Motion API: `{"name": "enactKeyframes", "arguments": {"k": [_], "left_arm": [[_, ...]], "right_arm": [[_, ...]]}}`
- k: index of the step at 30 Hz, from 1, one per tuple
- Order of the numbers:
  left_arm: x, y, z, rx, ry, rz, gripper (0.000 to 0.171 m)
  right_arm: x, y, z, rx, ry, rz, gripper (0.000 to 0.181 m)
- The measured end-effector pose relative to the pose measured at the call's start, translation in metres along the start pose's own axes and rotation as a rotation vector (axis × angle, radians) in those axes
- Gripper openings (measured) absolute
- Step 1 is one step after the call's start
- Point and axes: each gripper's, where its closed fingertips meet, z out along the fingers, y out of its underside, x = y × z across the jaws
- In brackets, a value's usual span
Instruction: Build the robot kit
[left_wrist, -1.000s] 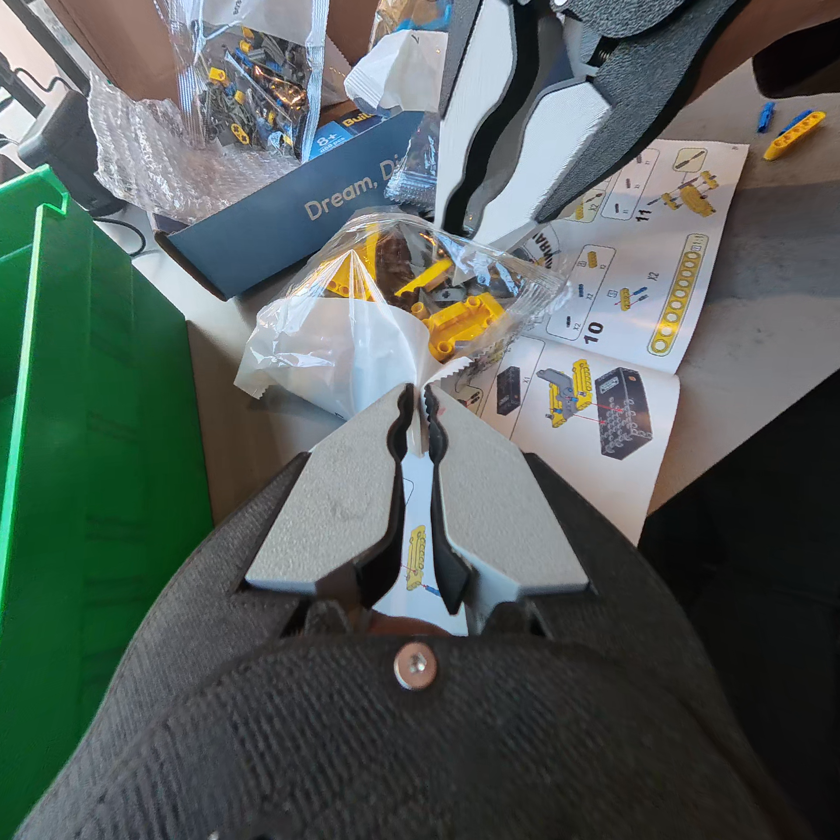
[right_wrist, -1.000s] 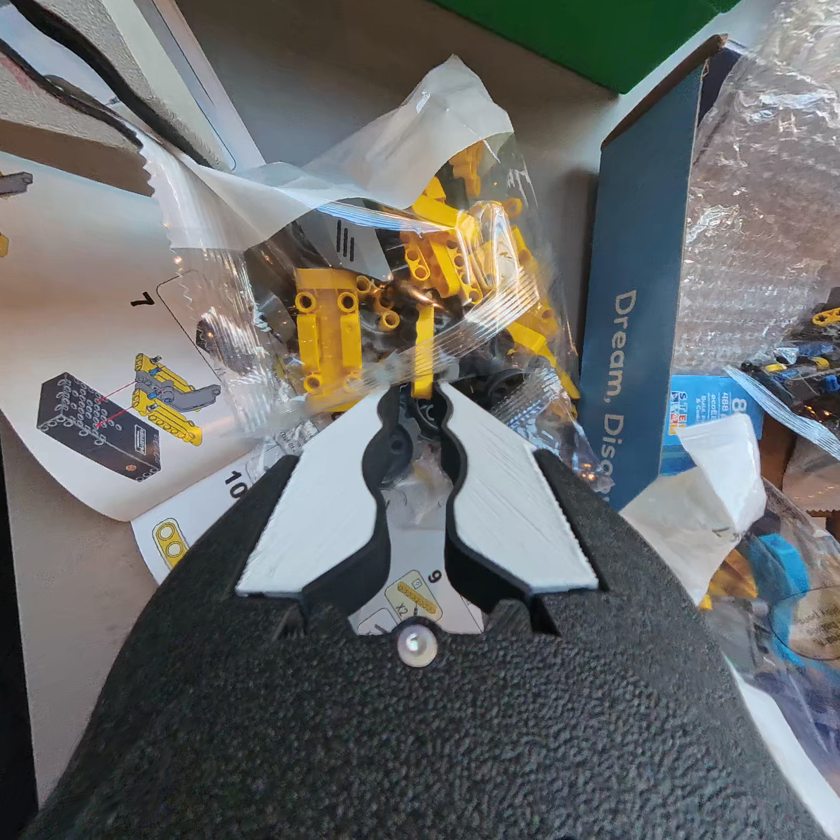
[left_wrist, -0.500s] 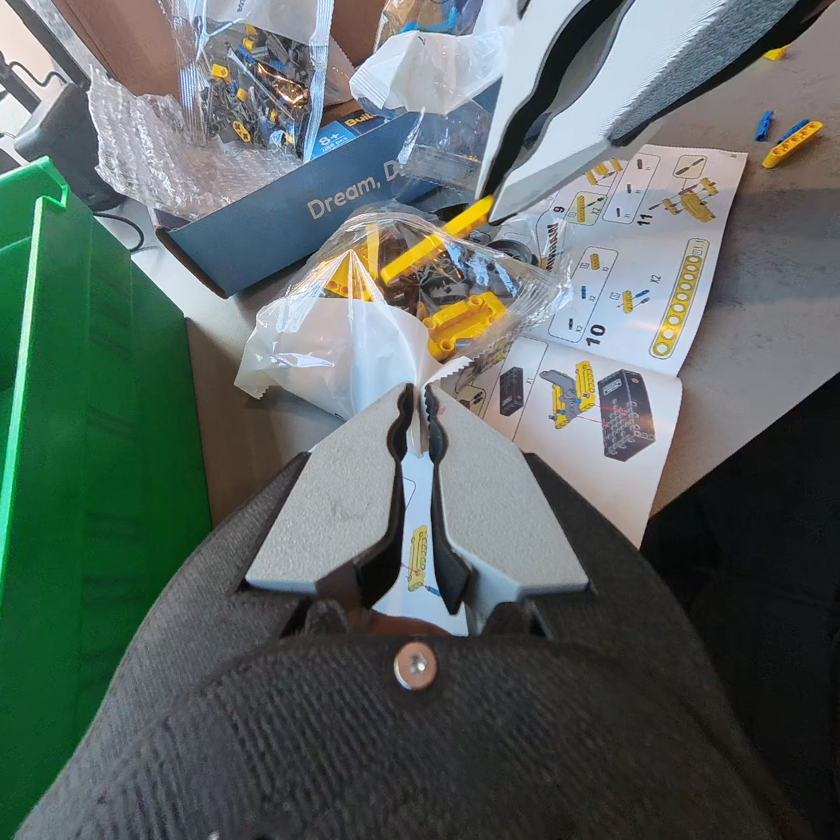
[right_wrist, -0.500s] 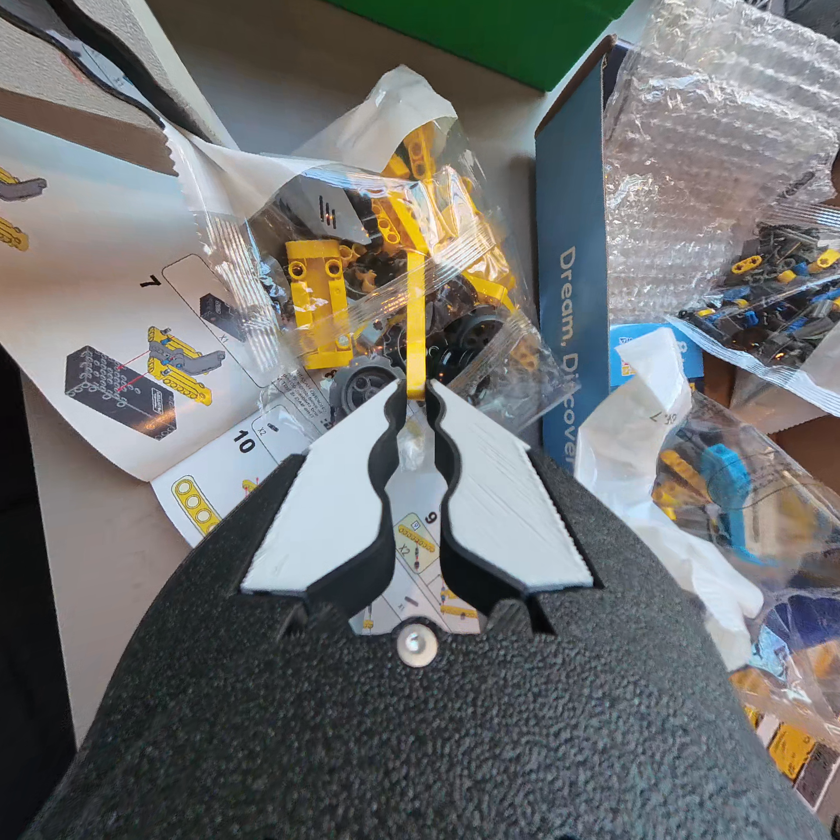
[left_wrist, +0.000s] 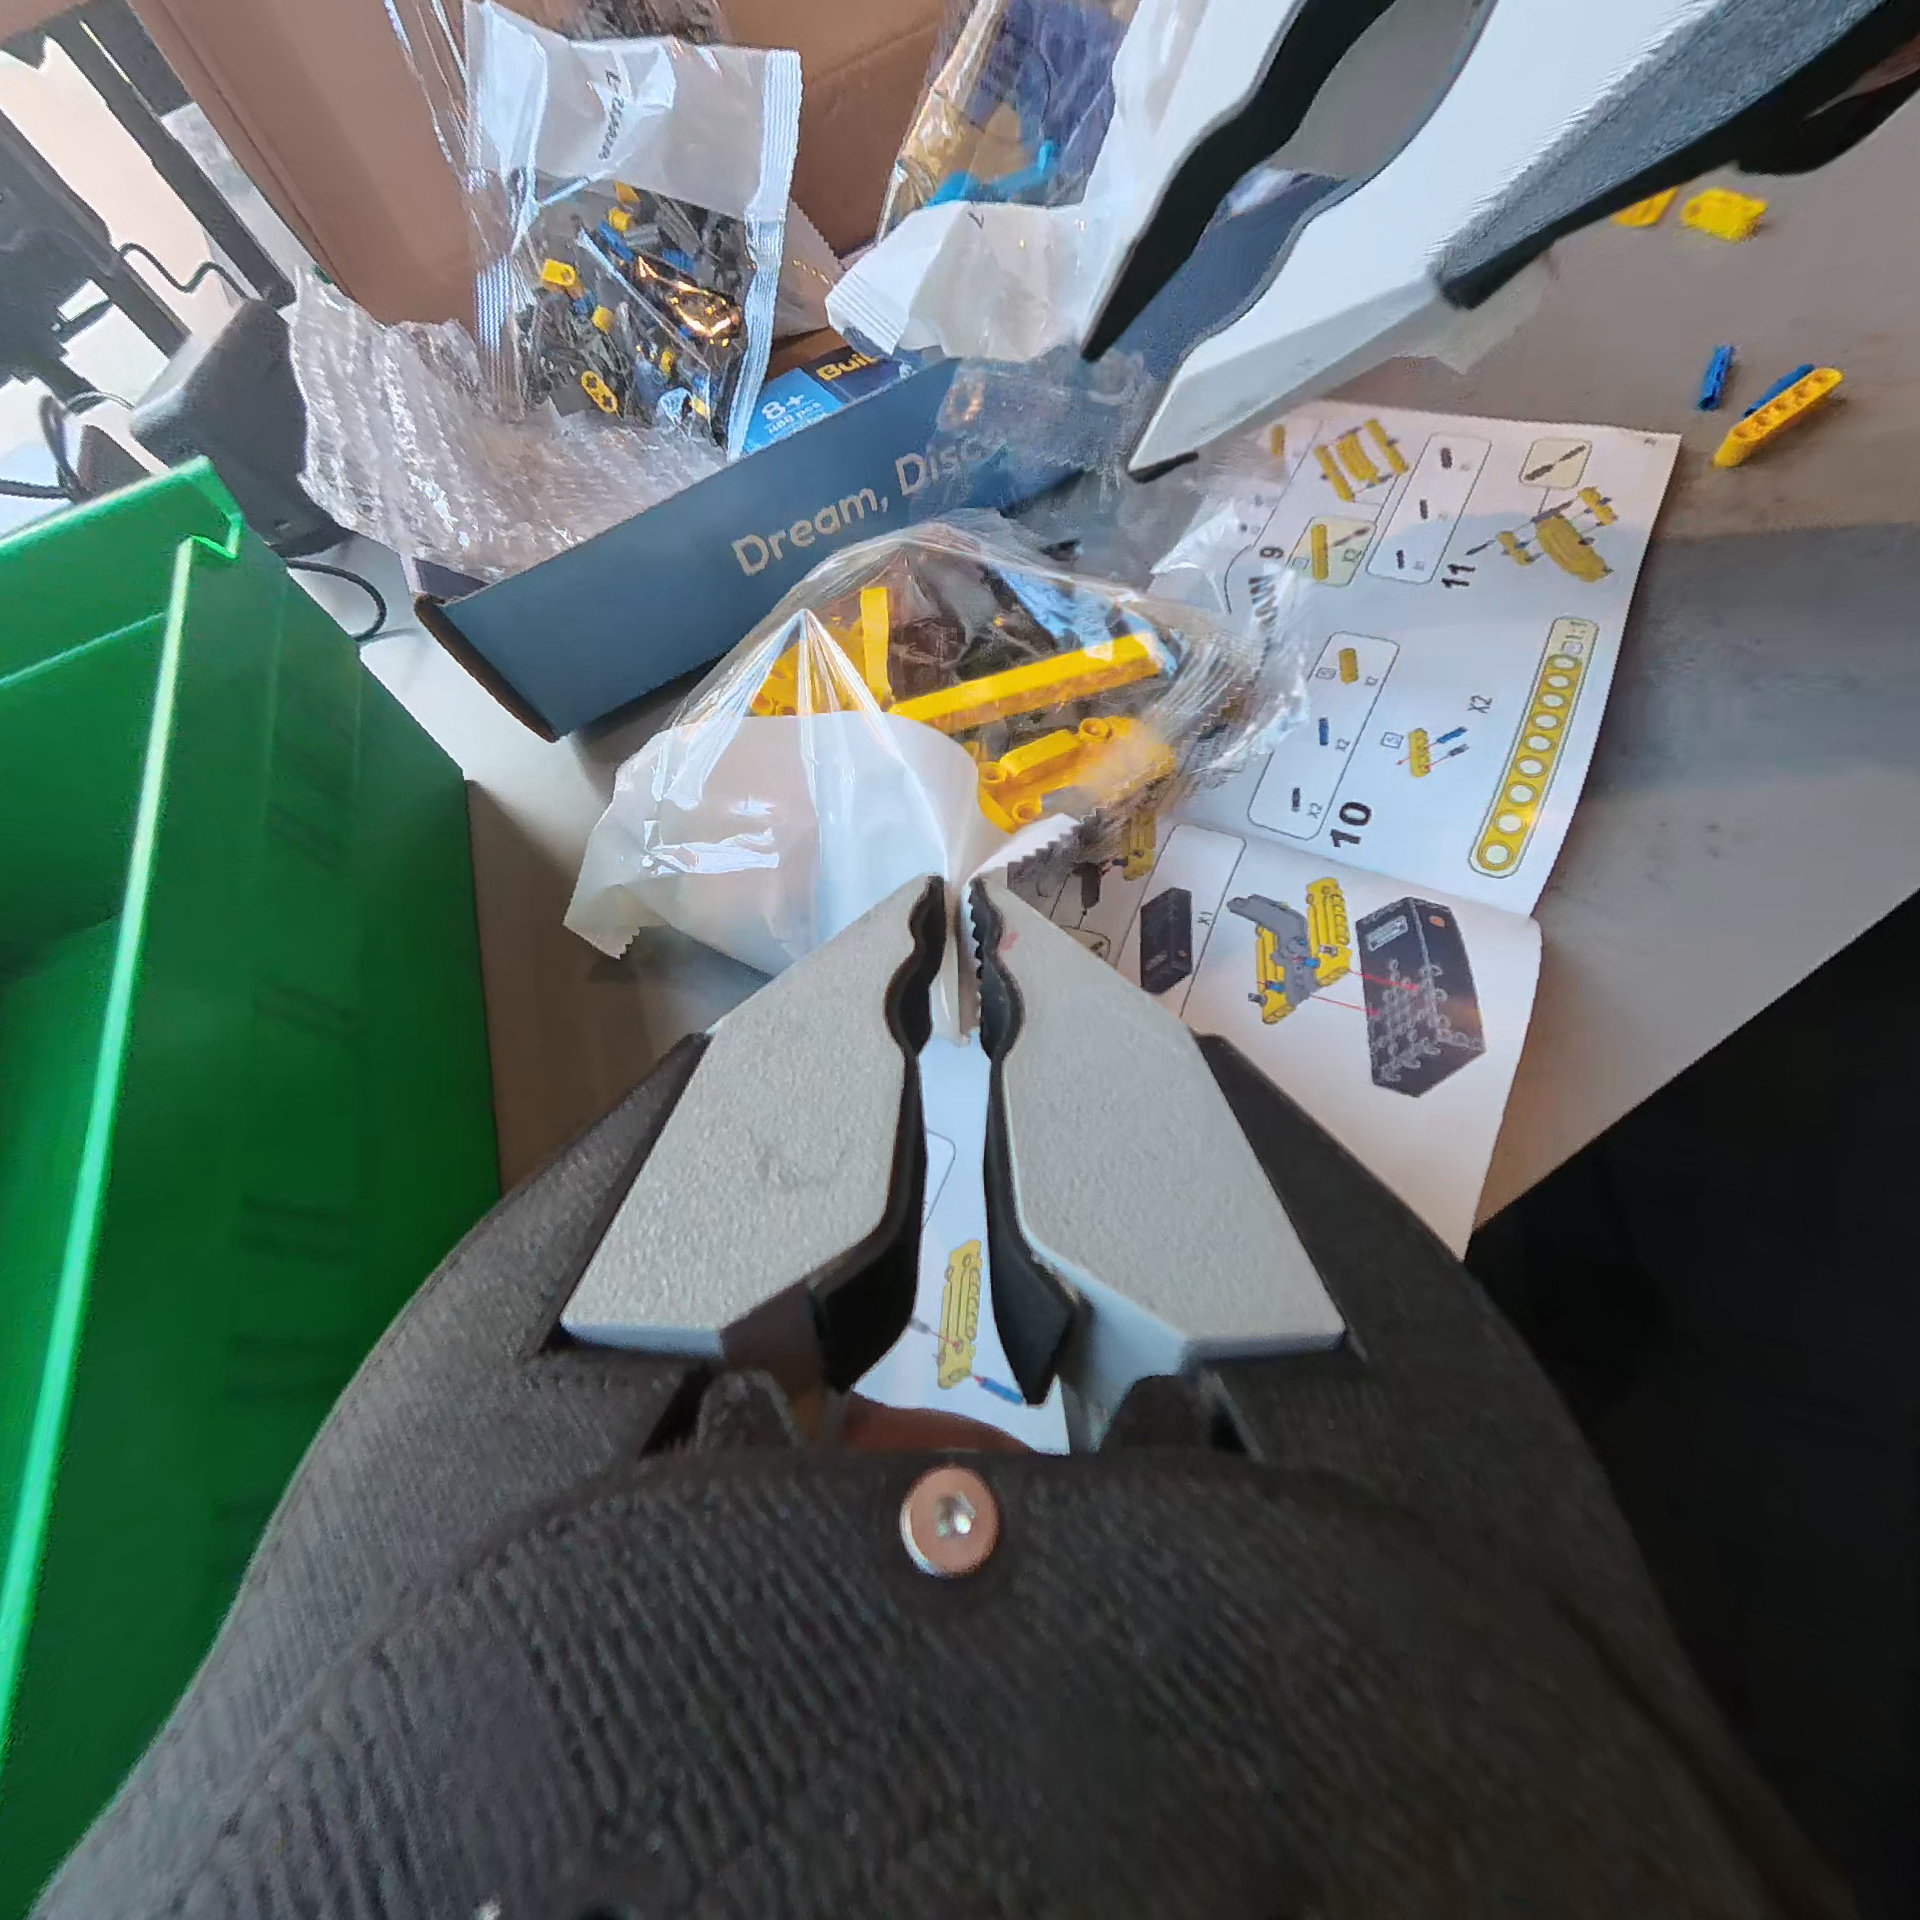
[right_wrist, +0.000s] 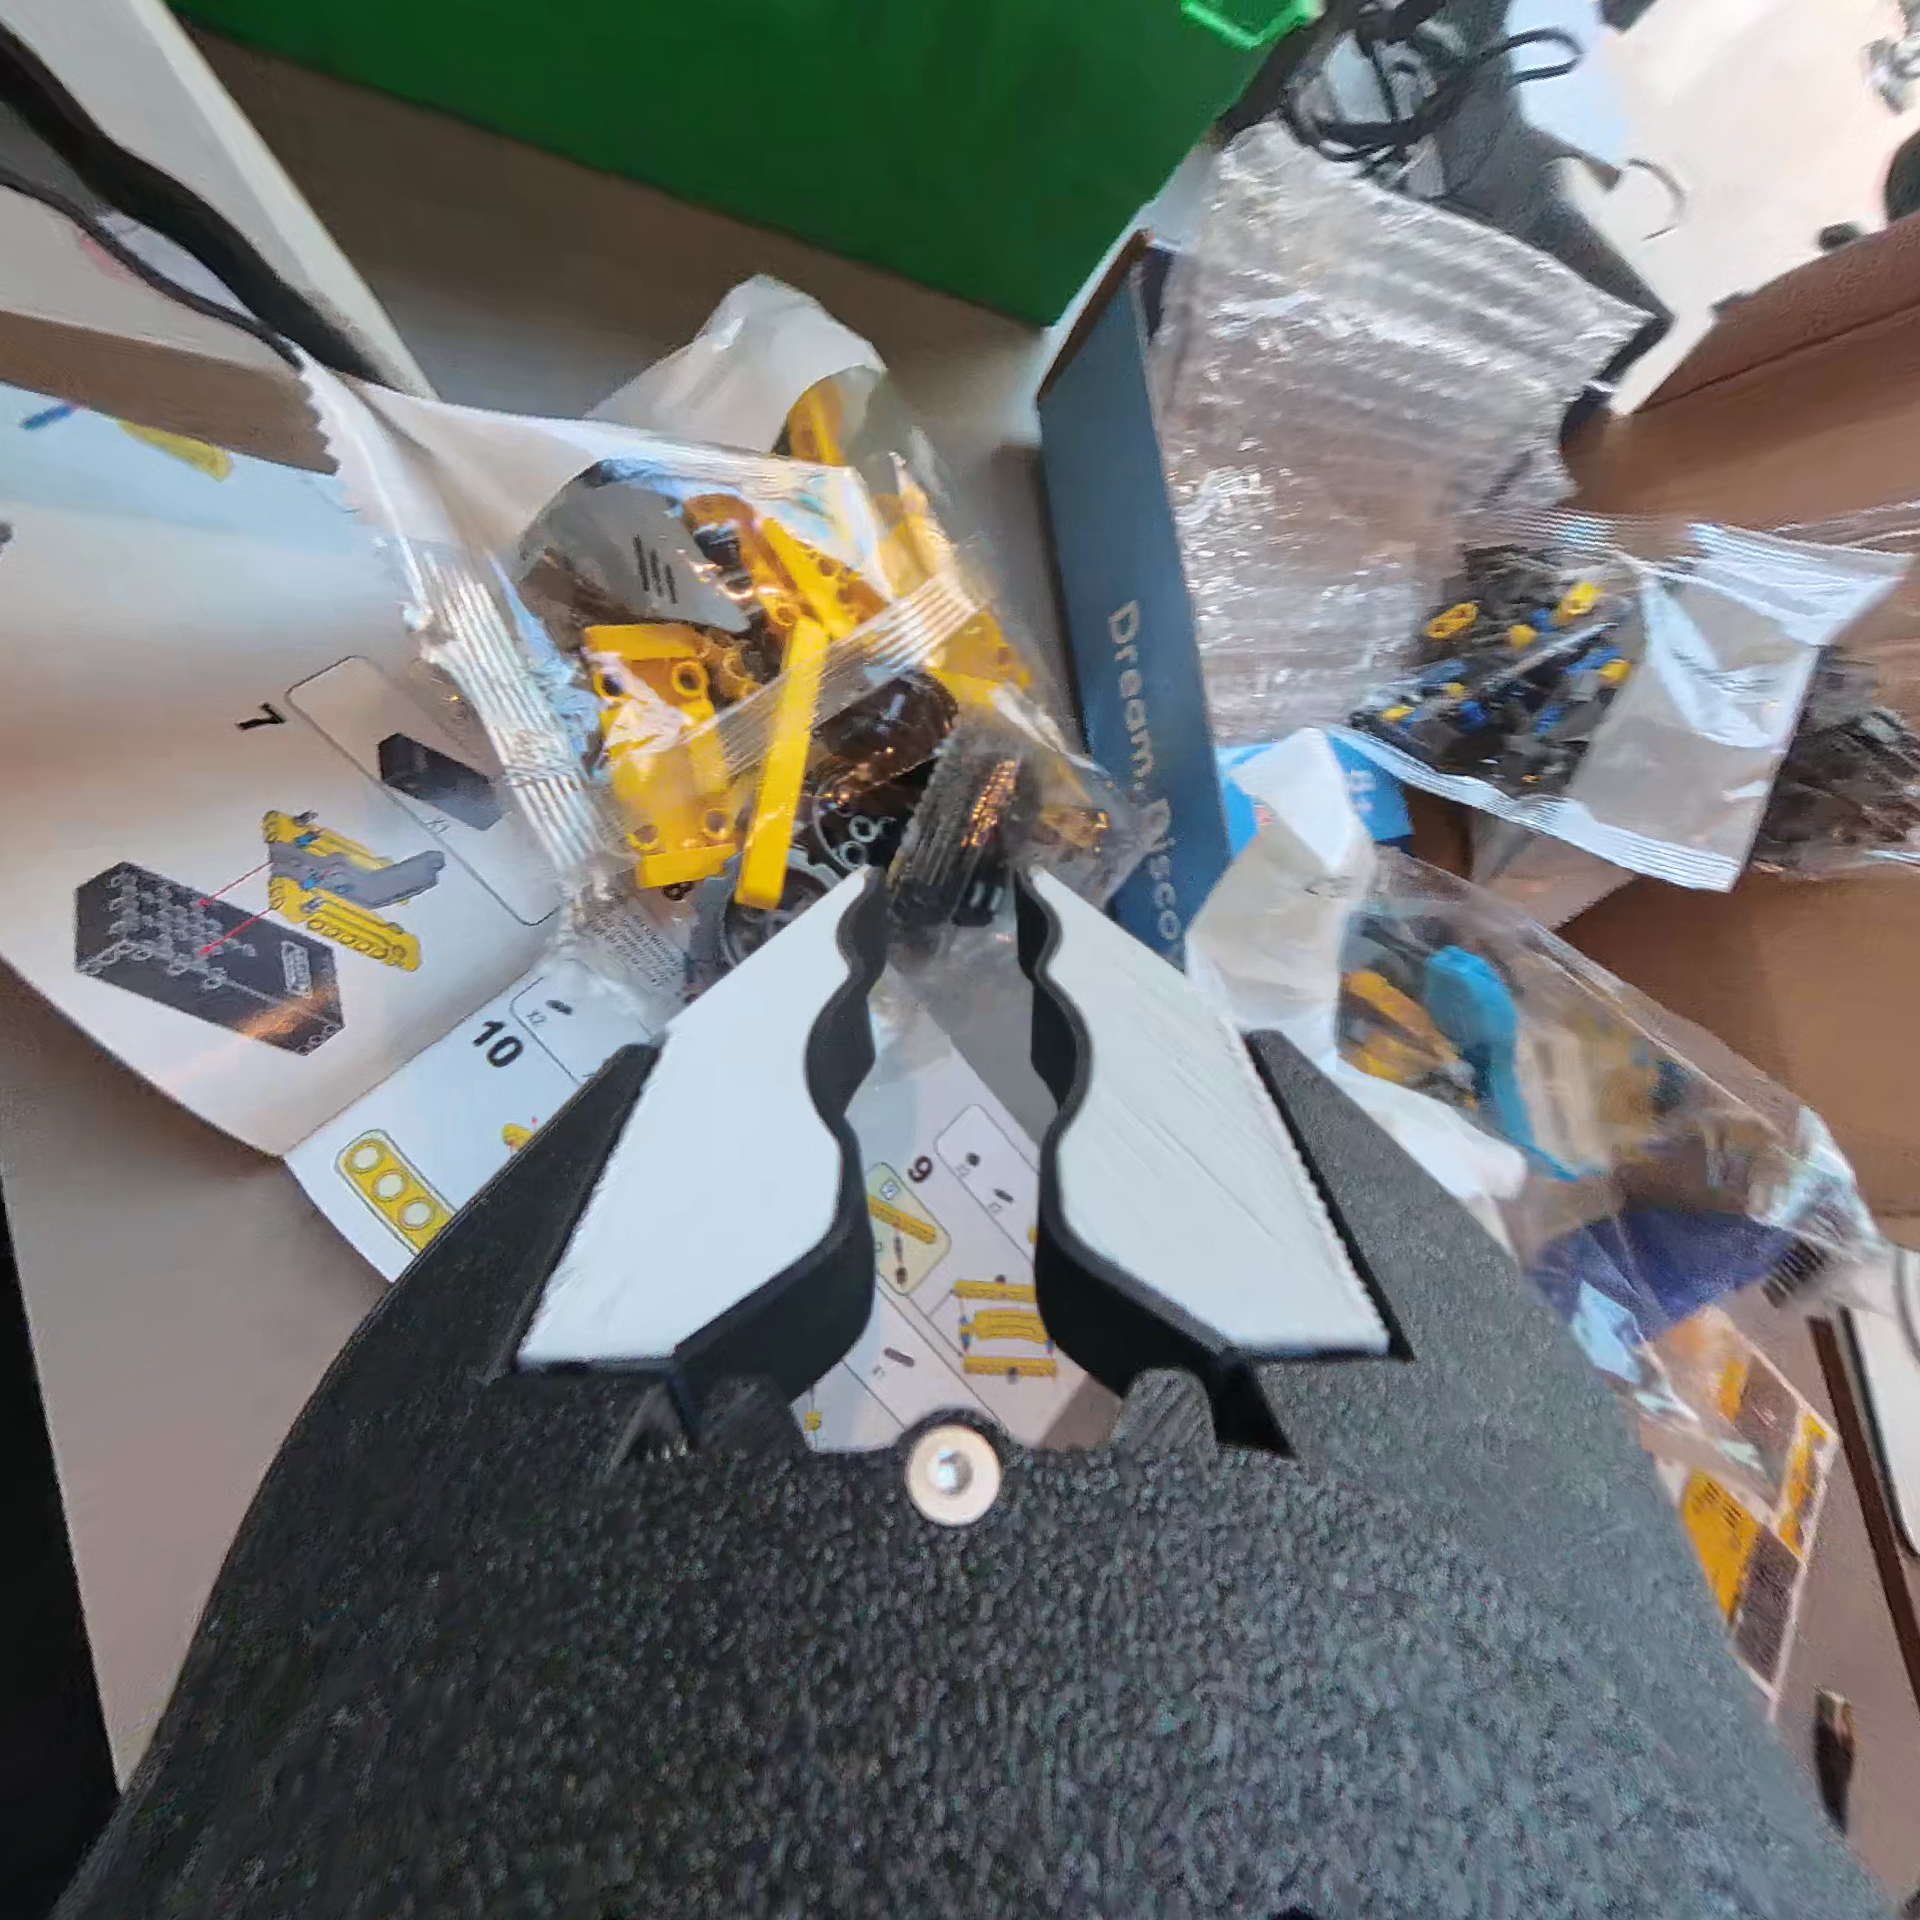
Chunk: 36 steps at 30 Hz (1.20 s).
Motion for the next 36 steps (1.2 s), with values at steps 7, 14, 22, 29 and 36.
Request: {"name": "enactKeyframes", "arguments": {"k": [7, 14, 22, 29, 36], "left_arm": [[-0.003, -0.011, -0.003, 0.062, -0.014, -0.033, 0.000], [0.022, -0.003, -0.008, 0.020, 0.144, 0.037, 0.001], [0.039, -0.015, -0.016, 0.060, 0.229, 0.020, 0.027], [0.012, -0.007, -0.014, 0.018, 0.184, -0.119, 0.089], [0.024, 0.020, 0.012, -0.089, 0.118, 0.025, 0.089]], "right_arm": [[-0.001, 0.001, -0.010, 0.046, -0.018, 0.077, 0.029], [-0.004, -0.023, -0.029, 0.197, -0.049, 0.110, 0.018], [-0.019, -0.001, -0.002, 0.006, -0.054, 0.010, 0.011], [0.002, -0.006, 0.035, -0.066, 0.034, -0.043, 0.011], [-0.001, -0.003, 0.058, -0.136, -0.011, 0.021, 0.012]]}}
